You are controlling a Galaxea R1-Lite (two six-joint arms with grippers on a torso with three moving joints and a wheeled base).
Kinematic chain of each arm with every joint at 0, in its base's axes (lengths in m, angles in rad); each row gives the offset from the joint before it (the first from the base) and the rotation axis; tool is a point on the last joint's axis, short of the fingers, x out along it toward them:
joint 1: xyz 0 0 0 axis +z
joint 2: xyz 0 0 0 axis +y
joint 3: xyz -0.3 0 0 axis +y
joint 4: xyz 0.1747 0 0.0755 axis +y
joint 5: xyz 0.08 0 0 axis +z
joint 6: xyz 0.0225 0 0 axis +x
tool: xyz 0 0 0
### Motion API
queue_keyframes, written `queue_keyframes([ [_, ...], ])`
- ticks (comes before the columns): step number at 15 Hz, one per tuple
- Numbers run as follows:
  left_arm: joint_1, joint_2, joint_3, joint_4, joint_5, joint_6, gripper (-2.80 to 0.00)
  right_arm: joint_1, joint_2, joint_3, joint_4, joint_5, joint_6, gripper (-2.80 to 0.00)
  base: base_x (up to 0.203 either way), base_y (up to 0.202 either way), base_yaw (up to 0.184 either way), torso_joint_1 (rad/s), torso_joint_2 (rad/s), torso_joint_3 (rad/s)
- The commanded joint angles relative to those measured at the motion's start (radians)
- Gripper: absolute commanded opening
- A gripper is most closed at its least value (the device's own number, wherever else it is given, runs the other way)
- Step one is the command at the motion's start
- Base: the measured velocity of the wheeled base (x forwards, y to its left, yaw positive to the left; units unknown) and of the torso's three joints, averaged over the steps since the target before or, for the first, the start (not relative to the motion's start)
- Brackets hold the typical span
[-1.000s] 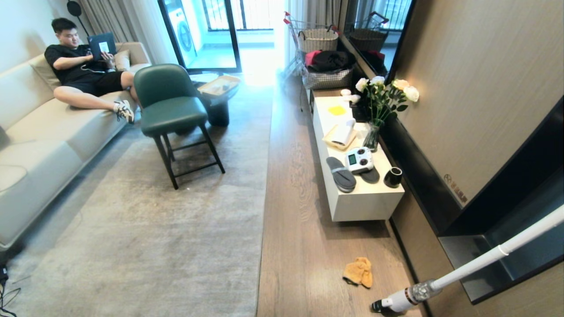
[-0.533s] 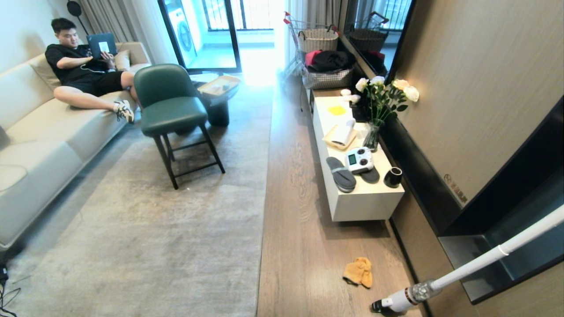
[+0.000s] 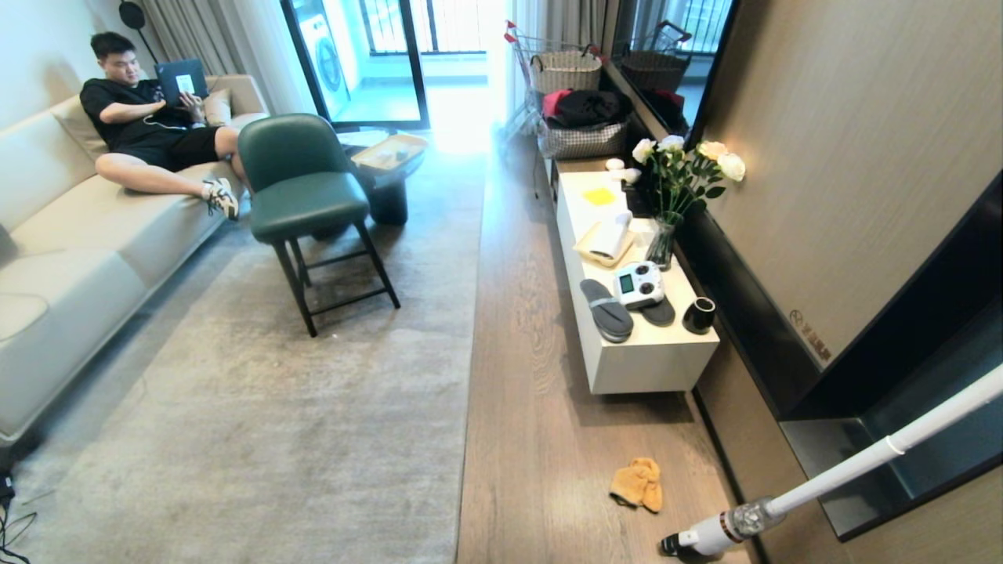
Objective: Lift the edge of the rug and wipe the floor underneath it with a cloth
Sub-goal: Pick up the rag
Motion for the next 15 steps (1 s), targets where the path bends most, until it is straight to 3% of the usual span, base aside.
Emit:
queue_keyframes([
  [1,0.000,0.000,0.000,0.000,0.000,-0.001,-2.80,0.000,0.001,0.000,0.001,0.001,-0.001,-2.80,0.000,0.000,0.000,0.000,0.00,0.000],
  [15,0.000,0.000,0.000,0.000,0.000,-0.002,-2.80,0.002,0.001,0.000,0.000,0.001,0.003,-2.80,0.000,0.000,0.000,-0.006,0.01,0.007],
])
